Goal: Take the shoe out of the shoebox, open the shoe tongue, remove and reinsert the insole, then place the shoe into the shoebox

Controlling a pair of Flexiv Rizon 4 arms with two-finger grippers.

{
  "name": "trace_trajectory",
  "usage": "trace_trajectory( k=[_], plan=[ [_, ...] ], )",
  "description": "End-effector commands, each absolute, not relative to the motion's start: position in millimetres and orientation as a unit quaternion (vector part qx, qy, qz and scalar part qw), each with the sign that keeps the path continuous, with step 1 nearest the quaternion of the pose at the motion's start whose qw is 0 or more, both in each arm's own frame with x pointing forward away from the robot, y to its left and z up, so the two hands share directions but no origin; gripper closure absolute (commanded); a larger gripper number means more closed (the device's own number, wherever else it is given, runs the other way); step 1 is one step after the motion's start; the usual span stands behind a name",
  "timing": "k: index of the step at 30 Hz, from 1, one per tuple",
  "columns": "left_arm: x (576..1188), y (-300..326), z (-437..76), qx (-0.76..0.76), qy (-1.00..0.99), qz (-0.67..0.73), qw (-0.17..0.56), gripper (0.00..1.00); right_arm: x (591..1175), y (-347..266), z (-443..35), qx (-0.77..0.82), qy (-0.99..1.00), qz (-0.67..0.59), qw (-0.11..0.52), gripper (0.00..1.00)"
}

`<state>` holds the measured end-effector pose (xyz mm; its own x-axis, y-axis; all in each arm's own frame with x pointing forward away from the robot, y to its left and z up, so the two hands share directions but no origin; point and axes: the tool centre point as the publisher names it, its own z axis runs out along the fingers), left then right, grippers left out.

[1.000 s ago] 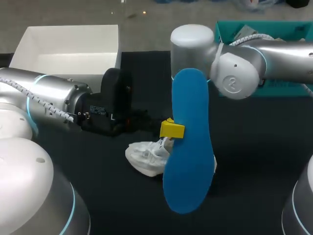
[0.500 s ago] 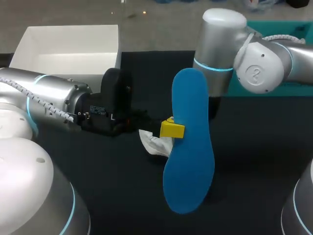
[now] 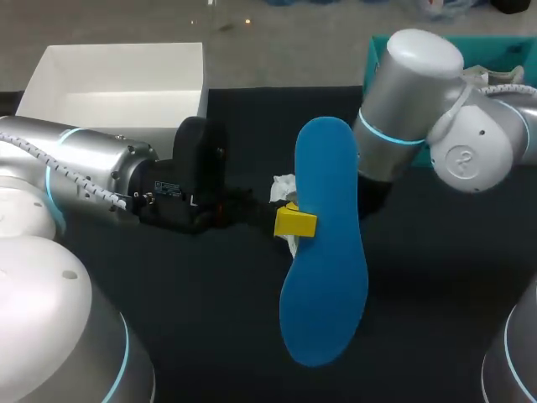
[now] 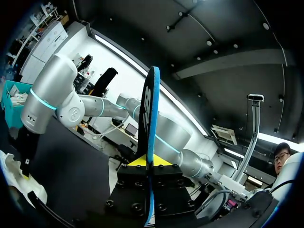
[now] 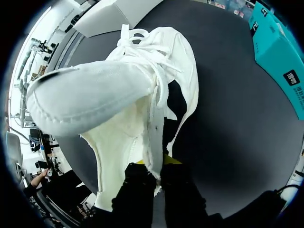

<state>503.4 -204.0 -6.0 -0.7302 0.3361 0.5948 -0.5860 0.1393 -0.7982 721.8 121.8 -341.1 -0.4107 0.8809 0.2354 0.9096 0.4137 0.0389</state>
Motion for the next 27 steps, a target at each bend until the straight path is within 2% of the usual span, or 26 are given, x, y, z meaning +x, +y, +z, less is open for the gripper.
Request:
trace_trajectory(
  k=[1, 11, 27],
  plan=[
    [504, -205, -6, 0.093, -0.666, 0.649, 0.355, 1.0, 723, 118, -348, -0.553, -0.825, -0.091, 0.07, 1.0],
    [504, -205, -6, 0.093, -0.666, 0.649, 0.355, 1.0, 735, 106, -366, -0.633, -0.766, -0.094, 0.062, 1.0],
    [504, -205, -6, 0.093, -0.666, 0.649, 0.355, 1.0, 738, 110, -373, -0.621, -0.777, -0.081, 0.065, 1.0]
  ],
)
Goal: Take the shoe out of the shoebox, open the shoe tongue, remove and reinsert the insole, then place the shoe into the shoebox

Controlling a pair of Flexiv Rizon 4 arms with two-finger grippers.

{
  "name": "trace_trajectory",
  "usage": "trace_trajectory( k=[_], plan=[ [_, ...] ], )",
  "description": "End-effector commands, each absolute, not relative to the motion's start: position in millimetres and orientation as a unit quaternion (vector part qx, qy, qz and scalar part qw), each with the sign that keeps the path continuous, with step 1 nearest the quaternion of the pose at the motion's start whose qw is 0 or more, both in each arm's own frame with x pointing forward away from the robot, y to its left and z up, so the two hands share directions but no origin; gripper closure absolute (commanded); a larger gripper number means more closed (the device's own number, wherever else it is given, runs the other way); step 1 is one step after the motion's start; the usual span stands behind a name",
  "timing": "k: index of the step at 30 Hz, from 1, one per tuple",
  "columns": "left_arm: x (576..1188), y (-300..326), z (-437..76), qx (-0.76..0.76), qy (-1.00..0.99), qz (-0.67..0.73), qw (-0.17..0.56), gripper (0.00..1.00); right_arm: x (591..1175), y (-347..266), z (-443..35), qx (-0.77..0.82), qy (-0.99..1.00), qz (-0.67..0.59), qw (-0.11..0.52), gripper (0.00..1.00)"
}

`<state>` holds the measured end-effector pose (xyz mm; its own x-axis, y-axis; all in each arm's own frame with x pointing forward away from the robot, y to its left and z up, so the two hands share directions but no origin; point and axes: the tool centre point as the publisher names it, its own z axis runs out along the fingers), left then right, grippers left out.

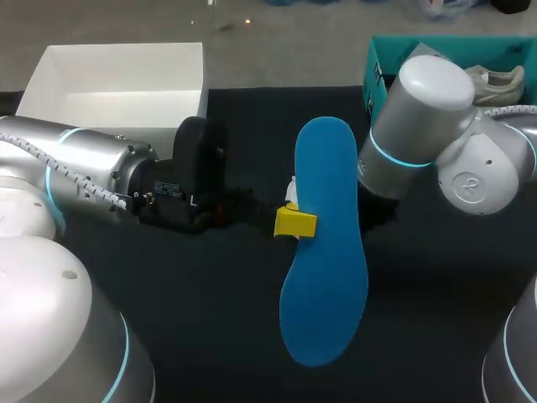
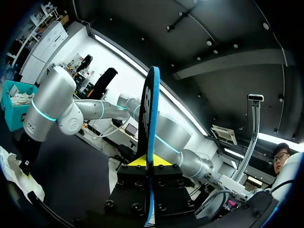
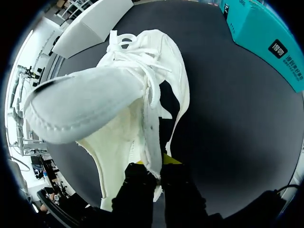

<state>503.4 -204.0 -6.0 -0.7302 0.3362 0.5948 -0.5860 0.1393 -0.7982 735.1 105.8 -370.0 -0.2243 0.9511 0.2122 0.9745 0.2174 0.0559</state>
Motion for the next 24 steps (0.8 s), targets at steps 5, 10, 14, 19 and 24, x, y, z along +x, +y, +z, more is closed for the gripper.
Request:
trace_trajectory(
  k=[5, 10, 14, 19, 24],
  plan=[
    [504, -205, -6, 0.093, -0.666, 0.649, 0.355, 1.0, 739, 109, -383, -0.636, -0.765, -0.074, 0.072, 1.0],
    [504, -205, -6, 0.093, -0.666, 0.649, 0.355, 1.0, 741, 107, -387, -0.648, -0.755, -0.071, 0.073, 1.0],
    [504, -205, -6, 0.093, -0.666, 0.649, 0.355, 1.0, 738, 105, -385, -0.644, -0.757, -0.065, 0.084, 0.0],
    [504, -205, -6, 0.093, -0.666, 0.649, 0.355, 1.0, 725, 103, -358, -0.64, -0.752, -0.086, 0.131, 0.0],
    [504, -205, -6, 0.093, -0.666, 0.649, 0.355, 1.0, 711, 95, -320, -0.625, -0.74, -0.151, 0.197, 0.0]
  ],
)
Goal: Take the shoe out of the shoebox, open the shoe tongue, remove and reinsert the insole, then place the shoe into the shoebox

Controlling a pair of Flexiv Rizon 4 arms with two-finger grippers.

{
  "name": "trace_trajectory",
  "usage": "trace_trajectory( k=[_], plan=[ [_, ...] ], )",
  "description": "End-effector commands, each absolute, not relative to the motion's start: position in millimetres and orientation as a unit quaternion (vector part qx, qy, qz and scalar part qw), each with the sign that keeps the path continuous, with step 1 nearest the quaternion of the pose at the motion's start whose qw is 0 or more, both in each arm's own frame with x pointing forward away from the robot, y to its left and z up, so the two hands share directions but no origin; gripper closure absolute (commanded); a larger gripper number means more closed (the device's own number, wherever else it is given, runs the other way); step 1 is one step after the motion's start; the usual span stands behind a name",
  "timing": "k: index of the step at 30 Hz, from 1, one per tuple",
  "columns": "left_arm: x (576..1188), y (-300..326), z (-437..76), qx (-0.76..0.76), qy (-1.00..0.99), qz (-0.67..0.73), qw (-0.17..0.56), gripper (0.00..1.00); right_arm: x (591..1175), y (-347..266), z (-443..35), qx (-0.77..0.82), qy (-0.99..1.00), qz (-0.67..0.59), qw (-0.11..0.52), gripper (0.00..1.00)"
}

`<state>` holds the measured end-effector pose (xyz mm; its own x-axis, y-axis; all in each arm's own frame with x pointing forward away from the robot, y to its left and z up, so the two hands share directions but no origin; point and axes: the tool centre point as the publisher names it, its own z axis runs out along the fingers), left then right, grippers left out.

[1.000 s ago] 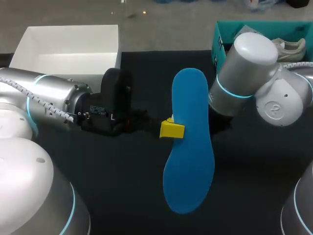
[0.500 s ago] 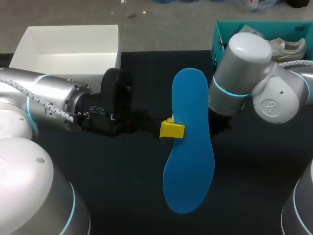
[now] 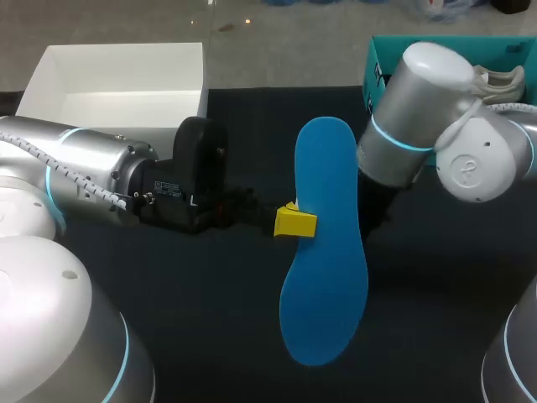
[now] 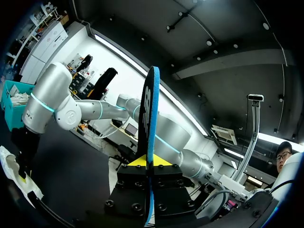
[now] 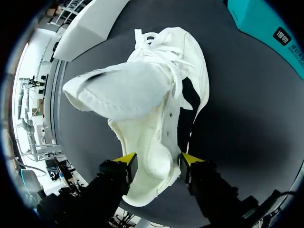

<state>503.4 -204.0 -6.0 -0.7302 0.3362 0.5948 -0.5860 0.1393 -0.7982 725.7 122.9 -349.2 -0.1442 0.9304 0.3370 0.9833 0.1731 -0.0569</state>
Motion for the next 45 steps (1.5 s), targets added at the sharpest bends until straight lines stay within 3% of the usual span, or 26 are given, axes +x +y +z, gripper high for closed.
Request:
trace_trajectory(
  k=[1, 16, 20, 23, 34, 41, 45],
  plan=[
    [504, -205, -6, 0.093, -0.666, 0.649, 0.355, 1.0, 709, 94, -313, -0.623, -0.739, -0.159, 0.202, 0.0],
    [504, -205, -6, 0.093, -0.666, 0.649, 0.355, 1.0, 708, 91, -297, -0.625, -0.728, -0.177, 0.22, 0.0],
    [504, -205, -6, 0.093, -0.666, 0.649, 0.355, 1.0, 723, 73, -273, -0.638, -0.625, -0.27, 0.361, 0.0],
    [504, -205, -6, 0.093, -0.666, 0.649, 0.355, 1.0, 728, 61, -250, -0.624, -0.601, -0.311, 0.391, 0.0],
    [579, -188, -25, -0.025, -0.734, 0.664, 0.14, 1.0, 715, 43, -193, -0.598, -0.56, -0.371, 0.436, 0.0],
    [609, -191, -40, -0.207, -0.828, 0.521, -0.025, 1.0, 706, 41, -168, -0.579, -0.538, -0.394, 0.469, 0.0],
    [608, -194, -41, -0.216, -0.825, 0.52, -0.044, 1.0, 705, 41, -163, -0.578, -0.538, -0.402, 0.463, 0.0]
  ],
)
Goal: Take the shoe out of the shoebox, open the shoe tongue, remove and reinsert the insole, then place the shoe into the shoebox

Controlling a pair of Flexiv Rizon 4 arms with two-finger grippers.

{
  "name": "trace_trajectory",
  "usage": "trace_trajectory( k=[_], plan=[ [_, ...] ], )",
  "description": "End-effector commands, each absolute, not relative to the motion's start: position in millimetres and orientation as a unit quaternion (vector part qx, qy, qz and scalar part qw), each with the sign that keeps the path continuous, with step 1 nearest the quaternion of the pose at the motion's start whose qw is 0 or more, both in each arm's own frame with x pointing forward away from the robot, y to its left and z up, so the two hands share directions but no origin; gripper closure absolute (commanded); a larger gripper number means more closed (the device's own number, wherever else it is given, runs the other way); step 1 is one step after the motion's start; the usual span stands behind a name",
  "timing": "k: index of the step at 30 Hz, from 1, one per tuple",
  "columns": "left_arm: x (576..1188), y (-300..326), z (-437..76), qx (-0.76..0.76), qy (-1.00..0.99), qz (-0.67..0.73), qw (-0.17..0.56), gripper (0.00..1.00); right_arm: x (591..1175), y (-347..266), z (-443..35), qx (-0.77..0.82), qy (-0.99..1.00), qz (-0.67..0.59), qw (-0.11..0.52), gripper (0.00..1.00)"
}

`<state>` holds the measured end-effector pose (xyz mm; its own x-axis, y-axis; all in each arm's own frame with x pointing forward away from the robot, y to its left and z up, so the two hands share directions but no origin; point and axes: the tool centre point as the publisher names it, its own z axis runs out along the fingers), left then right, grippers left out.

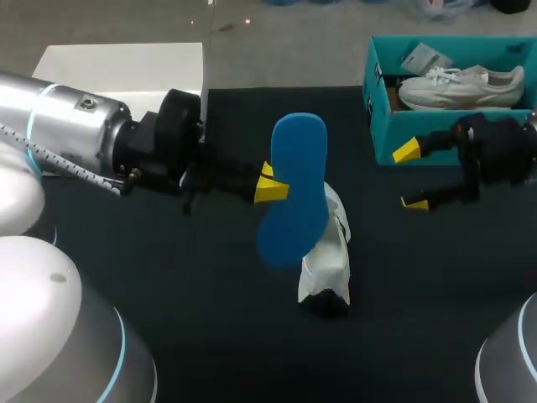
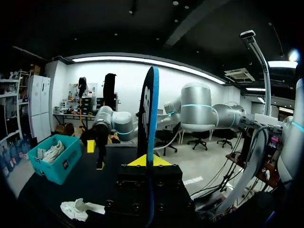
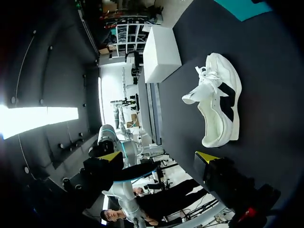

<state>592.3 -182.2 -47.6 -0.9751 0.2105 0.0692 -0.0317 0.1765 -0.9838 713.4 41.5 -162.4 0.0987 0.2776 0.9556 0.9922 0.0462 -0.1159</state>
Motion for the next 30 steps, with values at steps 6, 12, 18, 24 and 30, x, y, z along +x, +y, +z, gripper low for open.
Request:
trace_trajectory(
  k=[6, 12, 18, 24, 30],
  plan=[
    [608, -194, -41, -0.216, -0.825, 0.52, -0.044, 1.0, 705, 41, -163, -0.578, -0.538, -0.402, 0.463, 0.0],
    [620, -193, -54, -0.261, -0.81, 0.512, -0.117, 1.0, 705, 41, -163, -0.578, -0.538, -0.402, 0.463, 0.0],
    [657, -201, -60, -0.411, -0.701, 0.521, -0.262, 1.0, 705, 41, -163, -0.578, -0.538, -0.402, 0.463, 0.0],
    [678, -218, -56, -0.527, -0.615, 0.499, -0.308, 1.0, 705, 41, -163, -0.578, -0.538, -0.402, 0.463, 0.0],
    [683, -221, -55, -0.546, -0.602, 0.488, -0.317, 1.0, 705, 41, -163, -0.578, -0.538, -0.402, 0.463, 0.0]
  ],
)
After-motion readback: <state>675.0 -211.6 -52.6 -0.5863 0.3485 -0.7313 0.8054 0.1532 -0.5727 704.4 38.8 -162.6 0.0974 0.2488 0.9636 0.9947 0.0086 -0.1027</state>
